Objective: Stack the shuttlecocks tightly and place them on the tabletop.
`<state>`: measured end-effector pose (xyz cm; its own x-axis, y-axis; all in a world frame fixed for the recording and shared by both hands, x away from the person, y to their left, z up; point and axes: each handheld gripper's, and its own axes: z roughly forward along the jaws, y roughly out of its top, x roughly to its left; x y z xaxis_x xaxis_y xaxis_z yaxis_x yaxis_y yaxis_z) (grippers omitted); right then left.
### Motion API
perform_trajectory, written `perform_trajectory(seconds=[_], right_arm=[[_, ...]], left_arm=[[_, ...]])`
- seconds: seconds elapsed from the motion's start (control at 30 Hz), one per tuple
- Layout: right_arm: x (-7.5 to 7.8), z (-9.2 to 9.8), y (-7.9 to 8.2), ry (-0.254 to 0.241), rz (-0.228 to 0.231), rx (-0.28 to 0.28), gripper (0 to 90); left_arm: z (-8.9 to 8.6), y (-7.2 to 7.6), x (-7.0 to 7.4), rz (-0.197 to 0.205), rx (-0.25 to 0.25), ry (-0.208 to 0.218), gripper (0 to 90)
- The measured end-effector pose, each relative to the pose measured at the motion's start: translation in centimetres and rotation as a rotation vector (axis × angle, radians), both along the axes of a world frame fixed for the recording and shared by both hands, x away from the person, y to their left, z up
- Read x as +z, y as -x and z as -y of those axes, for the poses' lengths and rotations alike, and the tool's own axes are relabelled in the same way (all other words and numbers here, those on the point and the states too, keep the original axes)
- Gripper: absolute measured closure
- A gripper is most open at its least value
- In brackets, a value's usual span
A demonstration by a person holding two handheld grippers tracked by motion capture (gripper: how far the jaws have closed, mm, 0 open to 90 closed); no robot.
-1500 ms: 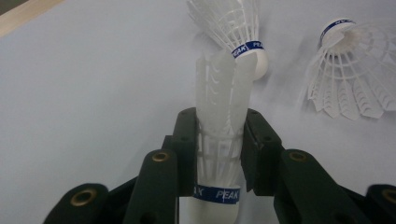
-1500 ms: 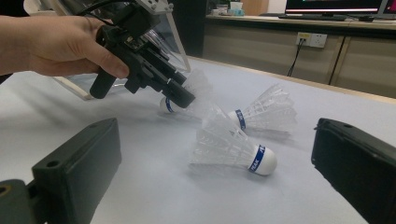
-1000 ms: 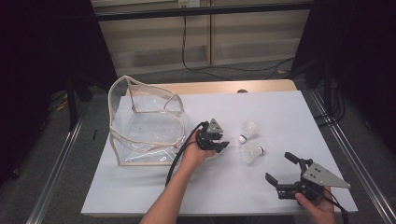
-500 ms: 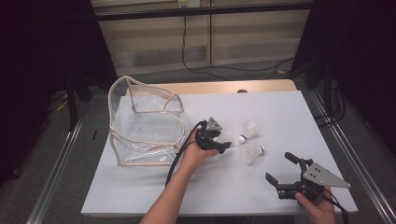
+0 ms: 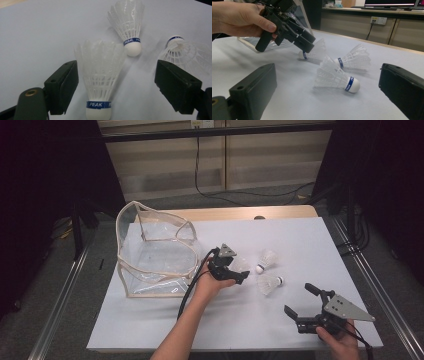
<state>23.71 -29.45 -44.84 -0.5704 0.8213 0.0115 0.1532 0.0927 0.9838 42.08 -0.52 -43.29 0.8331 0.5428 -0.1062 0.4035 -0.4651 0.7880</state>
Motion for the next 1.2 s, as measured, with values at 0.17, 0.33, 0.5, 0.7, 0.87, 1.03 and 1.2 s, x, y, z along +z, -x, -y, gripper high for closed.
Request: perform_trajectory(seconds=[0.17,0.33,0.5,0.7,0.87,1.03,1.2], right_arm=[[0.0,0.1,0.0,0.003,0.000,0.000,1.1],[0.0,0.1,0.1,0.005,0.001,-0.003,1.1],[0.0,0.1,0.0,0.004,0.000,-0.002,1.1],[0.0,0.0,0.0,0.003,0.000,-0.001,1.1],[0.0,0.0,0.1,0.001,-0.002,0.000,1.1],[0.0,0.0,0.1,0.002,-0.003,-0.002,1.1],[0.0,0.0,0.0,-0.002,-0.004,0.001,1.1]], left_arm=[[0.1,0.3,0.1,-0.027,-0.005,-0.006,15.8],[0.1,0.9,0.3,-0.049,-0.008,0.004,11.7],[-0.1,2.1,0.8,-0.025,0.008,0.030,9.4],[-0.4,3.5,1.1,0.001,-0.008,0.065,7.1],[-0.3,4.4,1.0,-0.014,-0.043,0.070,5.3],[-0.7,5.2,1.1,0.002,-0.062,0.109,5.0],[-1.3,6.0,0.8,0.016,-0.080,0.116,4.1]])
